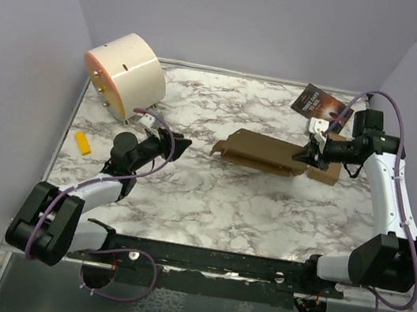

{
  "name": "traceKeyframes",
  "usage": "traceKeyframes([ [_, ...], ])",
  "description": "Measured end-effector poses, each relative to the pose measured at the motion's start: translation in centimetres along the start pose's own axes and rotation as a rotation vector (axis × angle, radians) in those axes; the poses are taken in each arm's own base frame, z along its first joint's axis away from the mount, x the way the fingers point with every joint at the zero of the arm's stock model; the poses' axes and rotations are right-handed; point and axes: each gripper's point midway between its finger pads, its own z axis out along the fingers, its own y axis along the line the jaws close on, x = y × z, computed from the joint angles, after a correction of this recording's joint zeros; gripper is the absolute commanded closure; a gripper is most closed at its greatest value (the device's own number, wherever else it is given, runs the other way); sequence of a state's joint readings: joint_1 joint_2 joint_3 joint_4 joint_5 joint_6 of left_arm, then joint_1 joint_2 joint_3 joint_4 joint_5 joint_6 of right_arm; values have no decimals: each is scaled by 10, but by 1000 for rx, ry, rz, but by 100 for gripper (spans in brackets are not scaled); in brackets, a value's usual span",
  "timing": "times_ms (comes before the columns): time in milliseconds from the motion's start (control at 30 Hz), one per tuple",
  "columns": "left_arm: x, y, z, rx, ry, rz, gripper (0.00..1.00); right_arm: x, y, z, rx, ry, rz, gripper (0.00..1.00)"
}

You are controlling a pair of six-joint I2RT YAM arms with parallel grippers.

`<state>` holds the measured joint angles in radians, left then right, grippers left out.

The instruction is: Fold the paper box

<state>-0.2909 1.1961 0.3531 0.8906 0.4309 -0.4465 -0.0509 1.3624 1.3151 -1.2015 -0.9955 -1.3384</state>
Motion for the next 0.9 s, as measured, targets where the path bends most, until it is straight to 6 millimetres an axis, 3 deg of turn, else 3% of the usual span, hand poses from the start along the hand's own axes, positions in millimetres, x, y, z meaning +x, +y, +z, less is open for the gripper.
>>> traceKeyframes([
  [267,31,12,16,46,62,81,56,12,-16,10,-28,6,68,99],
  [567,21,16,60,140,52,215,59,10,-21,9,-30,7,70,99],
  [900,71,18,86,228,142,232,59,10,-22,10,-38,8,81,99],
])
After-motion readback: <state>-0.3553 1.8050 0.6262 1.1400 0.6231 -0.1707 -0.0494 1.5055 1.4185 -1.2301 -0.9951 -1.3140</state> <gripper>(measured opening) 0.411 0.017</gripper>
